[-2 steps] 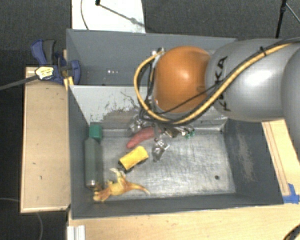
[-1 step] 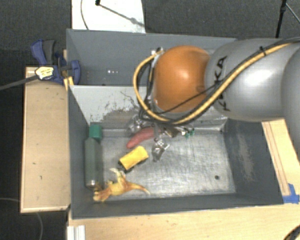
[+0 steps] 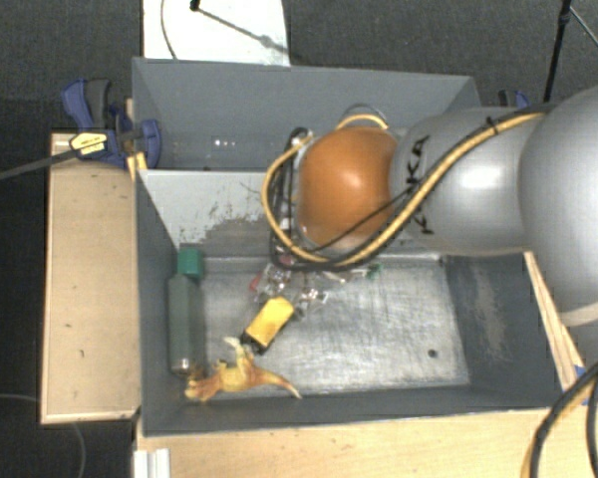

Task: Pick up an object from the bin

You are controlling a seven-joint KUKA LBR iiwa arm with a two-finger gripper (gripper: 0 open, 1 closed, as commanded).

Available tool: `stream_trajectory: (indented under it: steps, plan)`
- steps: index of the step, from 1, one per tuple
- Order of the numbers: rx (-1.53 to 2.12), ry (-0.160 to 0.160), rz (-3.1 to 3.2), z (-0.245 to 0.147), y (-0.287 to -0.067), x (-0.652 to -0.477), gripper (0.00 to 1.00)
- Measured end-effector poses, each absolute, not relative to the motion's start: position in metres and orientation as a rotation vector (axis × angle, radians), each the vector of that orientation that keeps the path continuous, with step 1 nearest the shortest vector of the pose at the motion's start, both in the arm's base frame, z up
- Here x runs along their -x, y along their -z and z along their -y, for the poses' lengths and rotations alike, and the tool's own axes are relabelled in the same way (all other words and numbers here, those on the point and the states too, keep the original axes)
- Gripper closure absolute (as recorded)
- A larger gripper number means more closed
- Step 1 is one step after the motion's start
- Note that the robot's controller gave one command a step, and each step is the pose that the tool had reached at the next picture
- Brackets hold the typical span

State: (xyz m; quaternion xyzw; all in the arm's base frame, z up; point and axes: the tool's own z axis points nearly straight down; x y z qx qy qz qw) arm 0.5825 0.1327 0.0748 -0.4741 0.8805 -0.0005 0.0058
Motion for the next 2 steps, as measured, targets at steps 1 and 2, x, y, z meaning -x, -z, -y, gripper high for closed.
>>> stream_trajectory:
  steps: [1, 2]
  plan:
    - [1.482, 0.001, -2.757, -0.133, -0.075, -0.582, 1.0]
    - [1.47, 0.003, -2.763, -0.142, -0.246, -0.579, 1.0]
